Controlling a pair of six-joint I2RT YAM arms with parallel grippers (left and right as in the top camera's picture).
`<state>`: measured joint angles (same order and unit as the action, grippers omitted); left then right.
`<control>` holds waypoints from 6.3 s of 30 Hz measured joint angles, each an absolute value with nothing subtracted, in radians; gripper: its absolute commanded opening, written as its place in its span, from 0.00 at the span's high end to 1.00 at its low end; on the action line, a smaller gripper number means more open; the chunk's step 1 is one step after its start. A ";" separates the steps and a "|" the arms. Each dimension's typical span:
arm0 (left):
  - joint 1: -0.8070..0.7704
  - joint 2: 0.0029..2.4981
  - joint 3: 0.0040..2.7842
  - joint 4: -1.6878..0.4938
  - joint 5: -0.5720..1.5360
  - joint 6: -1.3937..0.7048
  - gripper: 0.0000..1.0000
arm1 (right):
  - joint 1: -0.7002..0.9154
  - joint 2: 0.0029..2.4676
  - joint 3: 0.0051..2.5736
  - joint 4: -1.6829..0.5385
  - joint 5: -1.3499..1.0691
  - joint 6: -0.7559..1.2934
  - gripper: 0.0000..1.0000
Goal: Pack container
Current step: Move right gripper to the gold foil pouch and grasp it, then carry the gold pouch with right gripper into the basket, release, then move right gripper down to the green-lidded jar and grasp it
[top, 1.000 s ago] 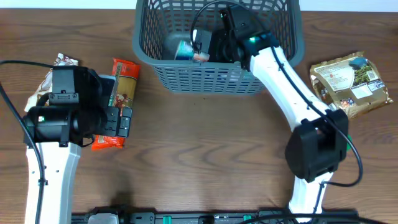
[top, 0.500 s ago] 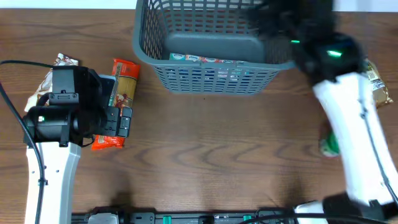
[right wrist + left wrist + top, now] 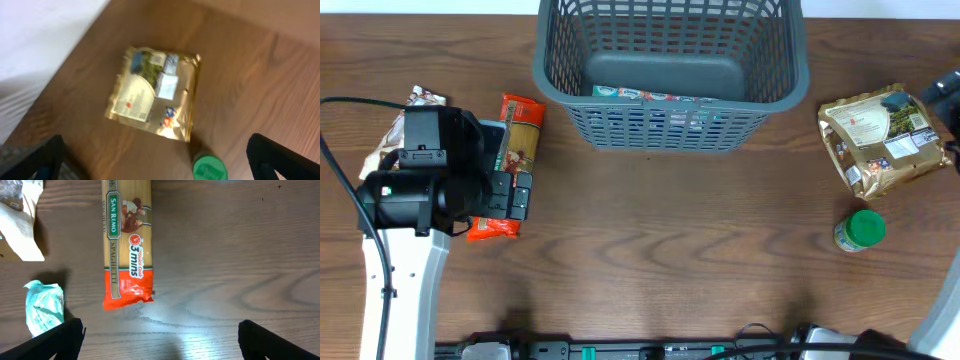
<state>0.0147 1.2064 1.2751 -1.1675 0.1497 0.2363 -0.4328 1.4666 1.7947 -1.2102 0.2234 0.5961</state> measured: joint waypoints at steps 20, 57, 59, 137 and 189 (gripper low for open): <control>0.015 1.206 1.275 -1.199 0.150 0.236 0.01 | -0.625 1.934 1.487 -0.870 -0.230 0.565 0.01; 0.015 1.206 1.275 -1.200 0.150 0.236 0.02 | -0.637 2.101 1.531 -0.822 -0.287 0.488 0.99; 0.015 1.206 1.275 -1.200 0.150 0.236 0.02 | -0.637 2.101 1.532 -0.823 -0.287 0.485 0.99; 0.015 1.206 1.275 -1.200 0.150 0.233 0.02 | 0.382 2.055 1.967 -0.710 0.036 -0.694 0.99; 0.015 1.206 1.275 -1.205 0.150 0.233 0.02 | -0.365 1.633 2.255 -1.692 0.148 0.358 0.01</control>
